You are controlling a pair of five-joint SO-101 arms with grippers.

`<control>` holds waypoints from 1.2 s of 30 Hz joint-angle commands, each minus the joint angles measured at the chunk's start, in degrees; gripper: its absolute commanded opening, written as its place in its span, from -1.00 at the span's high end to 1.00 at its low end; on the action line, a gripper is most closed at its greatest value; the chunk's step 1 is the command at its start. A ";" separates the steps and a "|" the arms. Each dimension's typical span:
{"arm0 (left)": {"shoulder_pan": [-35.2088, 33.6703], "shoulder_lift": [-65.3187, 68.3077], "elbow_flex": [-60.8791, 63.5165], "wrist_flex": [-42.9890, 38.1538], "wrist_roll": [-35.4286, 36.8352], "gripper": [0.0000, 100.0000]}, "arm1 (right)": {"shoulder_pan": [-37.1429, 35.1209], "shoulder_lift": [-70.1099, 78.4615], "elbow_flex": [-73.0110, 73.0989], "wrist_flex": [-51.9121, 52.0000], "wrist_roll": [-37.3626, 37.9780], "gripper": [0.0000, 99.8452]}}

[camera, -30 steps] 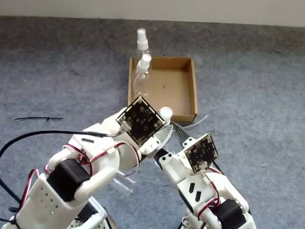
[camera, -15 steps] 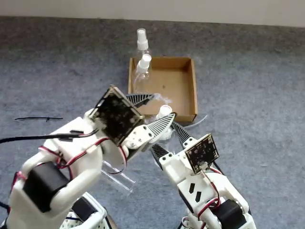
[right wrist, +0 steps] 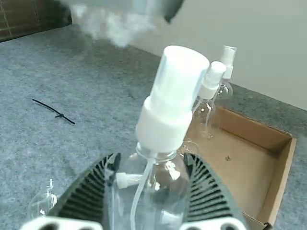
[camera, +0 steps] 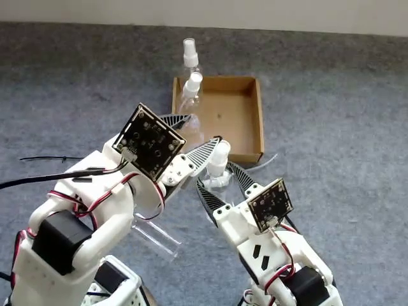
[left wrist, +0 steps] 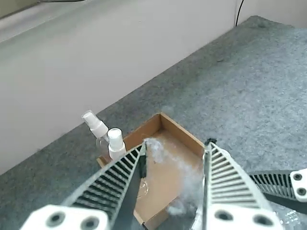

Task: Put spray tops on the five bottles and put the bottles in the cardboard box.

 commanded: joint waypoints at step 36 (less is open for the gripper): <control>-0.92 0.40 4.44 0.79 -0.53 0.63 | 7.96 -0.40 -2.07 -0.92 -0.09 0.99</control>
